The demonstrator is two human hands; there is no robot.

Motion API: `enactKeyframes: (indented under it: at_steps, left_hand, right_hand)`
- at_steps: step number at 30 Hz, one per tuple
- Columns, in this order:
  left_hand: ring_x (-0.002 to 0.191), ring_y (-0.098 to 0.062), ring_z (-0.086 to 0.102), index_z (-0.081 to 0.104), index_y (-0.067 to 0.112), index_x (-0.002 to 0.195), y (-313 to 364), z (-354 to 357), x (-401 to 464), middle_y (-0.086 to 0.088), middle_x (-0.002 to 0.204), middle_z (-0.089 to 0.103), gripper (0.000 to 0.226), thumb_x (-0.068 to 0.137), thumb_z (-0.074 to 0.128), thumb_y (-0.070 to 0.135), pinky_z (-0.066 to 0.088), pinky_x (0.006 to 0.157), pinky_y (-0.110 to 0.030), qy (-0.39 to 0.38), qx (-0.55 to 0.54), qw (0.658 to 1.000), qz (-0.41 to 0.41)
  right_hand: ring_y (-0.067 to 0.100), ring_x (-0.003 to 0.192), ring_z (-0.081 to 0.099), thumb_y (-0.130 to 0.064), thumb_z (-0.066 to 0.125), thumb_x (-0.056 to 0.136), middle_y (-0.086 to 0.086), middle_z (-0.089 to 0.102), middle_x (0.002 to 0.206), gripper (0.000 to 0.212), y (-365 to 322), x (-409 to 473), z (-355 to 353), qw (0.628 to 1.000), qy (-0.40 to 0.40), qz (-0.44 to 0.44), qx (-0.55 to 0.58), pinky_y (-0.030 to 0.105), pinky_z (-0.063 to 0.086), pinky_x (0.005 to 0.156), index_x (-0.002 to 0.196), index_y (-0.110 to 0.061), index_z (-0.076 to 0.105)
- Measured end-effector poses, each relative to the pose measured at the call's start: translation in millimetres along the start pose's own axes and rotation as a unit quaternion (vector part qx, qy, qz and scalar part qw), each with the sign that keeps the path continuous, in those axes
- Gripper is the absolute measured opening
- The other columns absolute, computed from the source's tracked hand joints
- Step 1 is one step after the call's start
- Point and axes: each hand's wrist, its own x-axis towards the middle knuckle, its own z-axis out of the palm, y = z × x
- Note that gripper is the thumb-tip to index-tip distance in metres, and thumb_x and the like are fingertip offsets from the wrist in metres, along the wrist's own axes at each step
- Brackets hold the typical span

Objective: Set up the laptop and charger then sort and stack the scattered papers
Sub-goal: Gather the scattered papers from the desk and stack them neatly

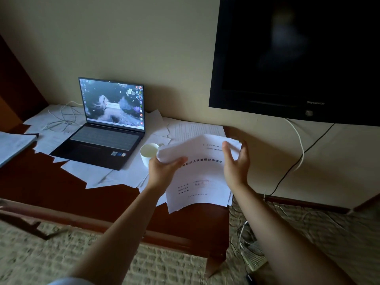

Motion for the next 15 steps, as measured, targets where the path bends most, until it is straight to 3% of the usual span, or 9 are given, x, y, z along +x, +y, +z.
enactKeyframes:
  at_steps: [4,7,11,13,15]
  left_hand:
    - [0.062,-0.008,0.066,0.063,0.001,0.094,7,5,0,-0.003,0.077,0.068,0.034,0.067,0.084,0.007,0.052,0.052,-0.022,-0.018,-0.017,0.999,0.025]
    - [0.061,-0.009,0.065,0.064,-0.003,0.092,13,7,2,-0.006,0.075,0.067,0.033,0.07,0.083,0.013,0.049,0.051,-0.02,-0.012,-0.031,0.997,0.063]
    - [0.065,-0.014,0.061,0.064,0.005,0.102,22,13,-3,-0.005,0.076,0.063,0.03,0.087,0.066,0.03,0.049,0.049,-0.022,0.037,-0.064,0.996,0.046]
    - [0.06,-0.013,0.058,0.062,0.006,0.104,24,15,-2,-0.005,0.071,0.059,0.028,0.094,0.057,0.031,0.046,0.044,-0.021,0.064,-0.071,0.995,0.024]
    - [0.057,-0.013,0.056,0.061,0.003,0.105,25,15,1,-0.005,0.068,0.057,0.027,0.095,0.052,0.027,0.043,0.04,-0.02,0.077,-0.067,0.995,0.017]
  right_hand:
    - [0.001,0.093,0.055,-0.031,0.064,0.088,-0.014,0.06,0.097,0.018,-14,4,6,0.999,0.049,-0.008,0.019,0.013,0.039,0.078,0.101,-0.019,0.059]
    - [-0.002,0.074,0.056,-0.027,0.065,0.087,-0.011,0.06,0.084,0.02,-22,16,14,0.995,0.098,0.019,0.029,0.018,0.042,0.071,0.102,-0.014,0.059]
    - [-0.006,0.065,0.051,-0.008,0.055,0.089,-0.014,0.055,0.077,0.011,-17,16,13,0.992,0.118,0.028,0.033,0.019,0.04,0.067,0.099,-0.011,0.058]
    - [-0.012,0.063,0.051,-0.006,0.052,0.092,-0.014,0.054,0.073,0.008,-18,16,11,0.99,0.129,0.005,0.059,0.013,0.04,0.065,0.097,-0.009,0.058]
    - [-0.014,0.07,0.052,-0.012,0.052,0.096,-0.013,0.055,0.079,0.011,-23,16,10,0.993,0.093,-0.009,0.072,0.015,0.041,0.073,0.104,-0.007,0.056]
